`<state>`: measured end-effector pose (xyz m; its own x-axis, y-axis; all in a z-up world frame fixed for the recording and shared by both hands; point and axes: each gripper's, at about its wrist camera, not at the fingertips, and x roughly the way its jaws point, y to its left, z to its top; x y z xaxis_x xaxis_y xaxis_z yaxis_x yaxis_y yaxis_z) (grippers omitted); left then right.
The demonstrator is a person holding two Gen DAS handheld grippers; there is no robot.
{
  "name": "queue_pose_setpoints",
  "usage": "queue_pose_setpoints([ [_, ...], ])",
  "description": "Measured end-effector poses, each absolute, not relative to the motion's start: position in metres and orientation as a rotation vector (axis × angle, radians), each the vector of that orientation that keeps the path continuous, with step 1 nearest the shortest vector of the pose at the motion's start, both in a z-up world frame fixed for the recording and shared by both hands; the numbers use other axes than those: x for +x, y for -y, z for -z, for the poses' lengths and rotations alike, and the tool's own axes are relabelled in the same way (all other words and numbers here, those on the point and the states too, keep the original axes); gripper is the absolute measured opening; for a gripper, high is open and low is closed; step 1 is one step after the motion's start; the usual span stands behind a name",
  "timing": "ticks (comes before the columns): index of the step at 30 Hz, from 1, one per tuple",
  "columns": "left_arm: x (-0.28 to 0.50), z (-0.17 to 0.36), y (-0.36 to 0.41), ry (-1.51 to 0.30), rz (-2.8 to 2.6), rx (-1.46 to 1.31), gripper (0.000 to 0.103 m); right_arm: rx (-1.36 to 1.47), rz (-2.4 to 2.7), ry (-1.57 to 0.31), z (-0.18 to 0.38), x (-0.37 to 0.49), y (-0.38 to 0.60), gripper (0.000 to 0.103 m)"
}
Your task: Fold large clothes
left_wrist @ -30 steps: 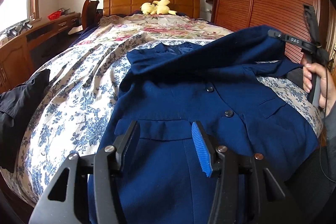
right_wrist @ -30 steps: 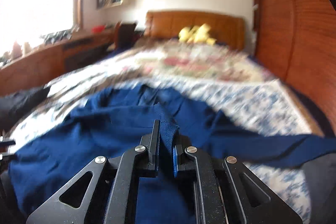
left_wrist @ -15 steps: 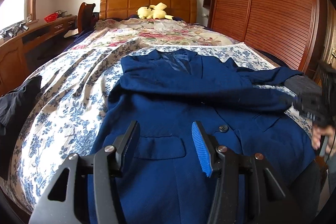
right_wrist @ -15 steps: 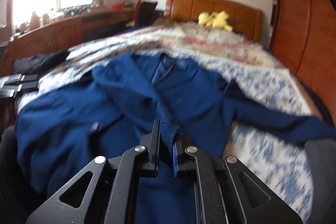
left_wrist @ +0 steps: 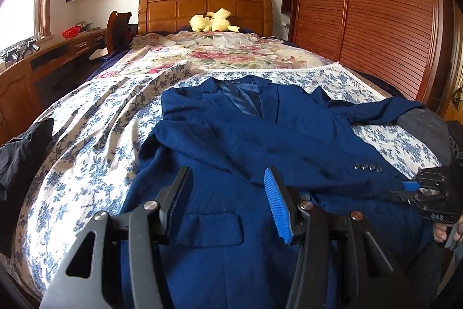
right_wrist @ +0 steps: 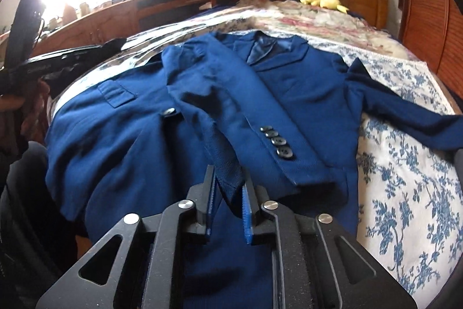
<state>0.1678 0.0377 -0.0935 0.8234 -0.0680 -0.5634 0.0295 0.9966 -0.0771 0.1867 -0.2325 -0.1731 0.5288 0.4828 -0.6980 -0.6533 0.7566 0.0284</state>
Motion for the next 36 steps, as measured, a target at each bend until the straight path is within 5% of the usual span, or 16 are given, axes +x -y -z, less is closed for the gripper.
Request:
queue_pose_setpoints([
  [3, 0.181, 0.097, -0.032, -0.590, 0.052, -0.062, 0.050, -0.232, -0.683, -0.749, 0.168, 0.187, 0.241, 0.044],
  [5, 0.191, 0.099, -0.029, -0.590, 0.061, -0.057, 0.050, -0.200, -0.685, -0.736, 0.162, 0.188, 0.251, 0.049],
  [14, 0.229, 0.120, -0.020, -0.585, 0.117, -0.022, 0.050, -0.164, -0.539, -0.696, 0.140, 0.213, 0.279, 0.050],
  [28, 0.223, 0.137, -0.025, -0.566, 0.167, -0.072, 0.050, -0.185, -0.508, -0.873, 0.185, 0.245, 0.261, 0.050],
  [31, 0.224, 0.137, -0.027, -0.573, 0.176, -0.084, 0.050, -0.207, -0.541, -0.886, 0.183, 0.242, 0.256, 0.027],
  [32, 0.226, 0.137, -0.027, -0.577, 0.178, -0.085, 0.050, -0.221, -0.541, -0.879, 0.181, 0.241, 0.254, 0.008],
  [36, 0.226, 0.136, -0.026, -0.579, 0.182, -0.079, 0.050, -0.244, -0.530, -0.820, 0.161, 0.236, 0.251, 0.007],
])
